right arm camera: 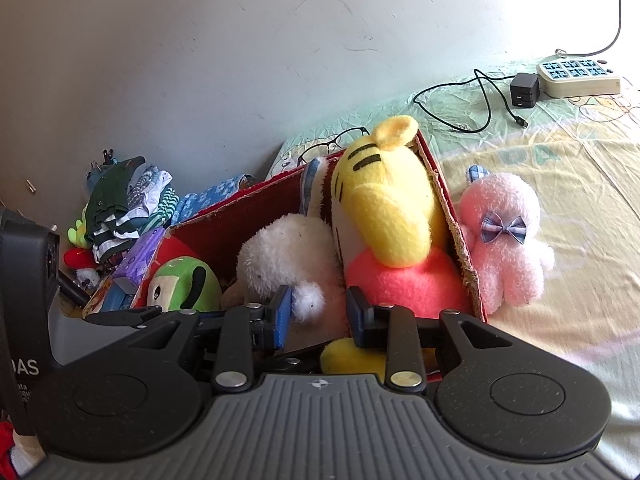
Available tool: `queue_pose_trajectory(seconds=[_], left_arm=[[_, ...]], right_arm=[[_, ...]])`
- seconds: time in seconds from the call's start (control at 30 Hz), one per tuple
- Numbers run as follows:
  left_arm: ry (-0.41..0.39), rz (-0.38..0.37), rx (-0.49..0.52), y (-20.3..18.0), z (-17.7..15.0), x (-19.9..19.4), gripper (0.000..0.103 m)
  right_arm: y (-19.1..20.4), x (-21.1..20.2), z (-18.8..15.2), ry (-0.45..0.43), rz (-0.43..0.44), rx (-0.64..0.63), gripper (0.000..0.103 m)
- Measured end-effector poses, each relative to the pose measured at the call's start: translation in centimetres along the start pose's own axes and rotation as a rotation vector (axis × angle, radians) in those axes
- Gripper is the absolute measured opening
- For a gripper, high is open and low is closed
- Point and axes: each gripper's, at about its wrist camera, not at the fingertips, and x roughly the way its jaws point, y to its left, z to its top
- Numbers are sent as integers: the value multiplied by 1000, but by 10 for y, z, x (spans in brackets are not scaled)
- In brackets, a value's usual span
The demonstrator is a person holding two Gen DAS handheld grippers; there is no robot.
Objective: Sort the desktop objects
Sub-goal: 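Press the white bunny down into the box with the right tool, then open the right tool and withdraw it from the box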
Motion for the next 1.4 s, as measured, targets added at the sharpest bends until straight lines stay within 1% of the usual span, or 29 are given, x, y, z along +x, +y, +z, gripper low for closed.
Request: queue_pose_trajectory(seconds=[0.13, 0.3, 0.5, 0.57, 0.73, 0.77, 0.83, 0.97, 1.07, 1.13, 1.23, 1.4], left_arm=[[-18, 0, -1, 0, -4, -1, 103], [-38, 24, -3, -4, -8, -4, 103], [-57, 63, -35, -9, -13, -7, 103], [-74, 86, -45, -10, -14, -10, 103], [-80, 122, -86, -10, -13, -16, 102], [-82, 120, -95, -11, -13, -19, 102], [-95, 128, -107, -14, -12, -26, 102], [-127, 164, -122, -28, -9, -48, 102], [-151, 188, -123, -38, -4, -61, 102], [-173, 187, -125, -47, 2, -68, 102], [-214, 163, -118, -63, 10, -75, 102], [-251, 104, -94, -91, 20, -70, 102]], right_arm=[[-1, 2, 0, 3, 21, -15, 31], [-5, 3, 1, 6, 59, -33, 32], [-9, 8, 6, 58, 118, -62, 37], [-10, 10, 7, 80, 140, -78, 37], [-12, 11, 12, 117, 205, -105, 39], [-12, 8, 13, 112, 221, -119, 42], [-13, 3, 16, 97, 261, -139, 42], [-28, -9, 23, 76, 371, -108, 42], [-44, -25, 33, 27, 444, -90, 43], [-57, -35, 40, -5, 477, -70, 42], [-77, -47, 48, -39, 482, -37, 42], [-115, -56, 54, -49, 434, 17, 42]])
